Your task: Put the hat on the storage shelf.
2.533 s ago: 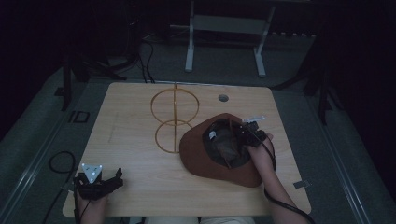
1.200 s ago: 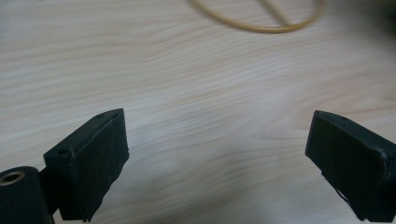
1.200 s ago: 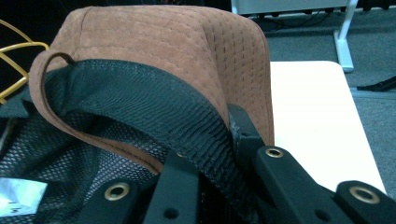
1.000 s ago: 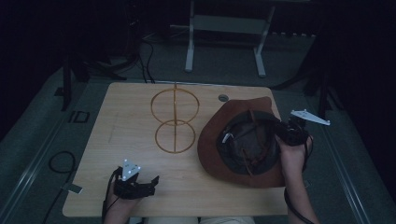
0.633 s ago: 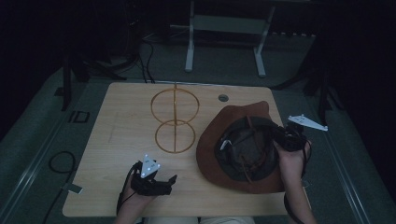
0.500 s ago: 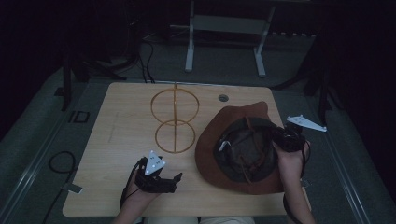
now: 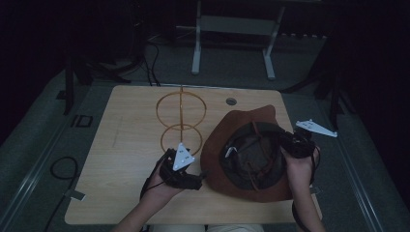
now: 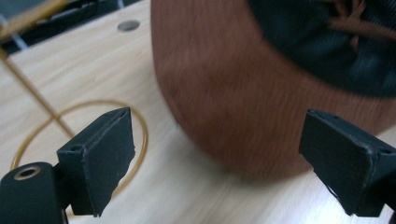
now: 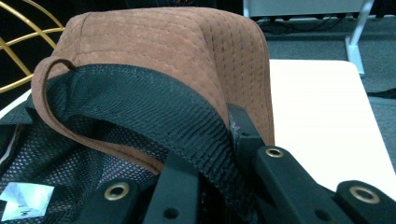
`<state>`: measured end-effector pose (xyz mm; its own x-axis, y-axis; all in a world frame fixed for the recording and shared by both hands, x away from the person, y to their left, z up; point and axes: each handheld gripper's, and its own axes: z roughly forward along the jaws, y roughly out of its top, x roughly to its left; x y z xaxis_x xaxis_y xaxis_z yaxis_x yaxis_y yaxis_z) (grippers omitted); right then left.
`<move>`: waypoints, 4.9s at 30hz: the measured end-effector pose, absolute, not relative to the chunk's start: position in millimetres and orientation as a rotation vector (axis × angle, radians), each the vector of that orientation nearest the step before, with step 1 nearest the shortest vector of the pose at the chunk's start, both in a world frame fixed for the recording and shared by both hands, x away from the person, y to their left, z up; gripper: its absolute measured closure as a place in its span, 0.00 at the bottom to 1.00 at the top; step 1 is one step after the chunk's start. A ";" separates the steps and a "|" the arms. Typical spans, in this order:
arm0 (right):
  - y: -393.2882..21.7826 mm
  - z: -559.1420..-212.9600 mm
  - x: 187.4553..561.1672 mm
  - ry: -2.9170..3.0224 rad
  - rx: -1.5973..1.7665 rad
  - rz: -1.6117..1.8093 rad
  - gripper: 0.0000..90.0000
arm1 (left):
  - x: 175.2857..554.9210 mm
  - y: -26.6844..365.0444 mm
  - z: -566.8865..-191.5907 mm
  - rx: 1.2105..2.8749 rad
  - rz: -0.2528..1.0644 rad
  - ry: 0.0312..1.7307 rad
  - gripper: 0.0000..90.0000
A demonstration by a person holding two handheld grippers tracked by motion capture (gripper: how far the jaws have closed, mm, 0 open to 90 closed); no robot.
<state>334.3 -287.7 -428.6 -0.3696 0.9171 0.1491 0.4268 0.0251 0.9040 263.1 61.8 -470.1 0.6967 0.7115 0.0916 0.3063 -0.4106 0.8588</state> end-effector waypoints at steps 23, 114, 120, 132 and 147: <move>-274.2 -428.0 327.6 1.862 1.334 1.335 0.93 | 319.8 -17.0 -443.5 2.028 0.629 0.803 0.16; -257.3 -418.6 259.0 2.230 0.752 1.611 0.47 | 267.0 24.4 -404.2 1.754 0.511 0.215 0.95; -242.7 -418.7 271.3 2.299 0.682 1.758 0.47 | 271.0 20.5 -405.4 1.715 0.502 0.264 0.95; -228.8 -410.8 289.0 2.337 0.575 1.856 0.52 | 274.3 -5.2 -396.1 1.698 0.513 0.263 0.95; -243.2 -417.6 290.2 2.357 0.621 1.918 0.96 | 273.7 -9.9 -393.1 1.749 0.524 0.289 0.68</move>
<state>290.2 -243.2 -417.6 -0.9191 0.3290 0.2169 0.2792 0.1555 0.9476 273.7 -9.9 -393.1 0.8663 0.4612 0.1918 -0.0844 -0.2432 0.9663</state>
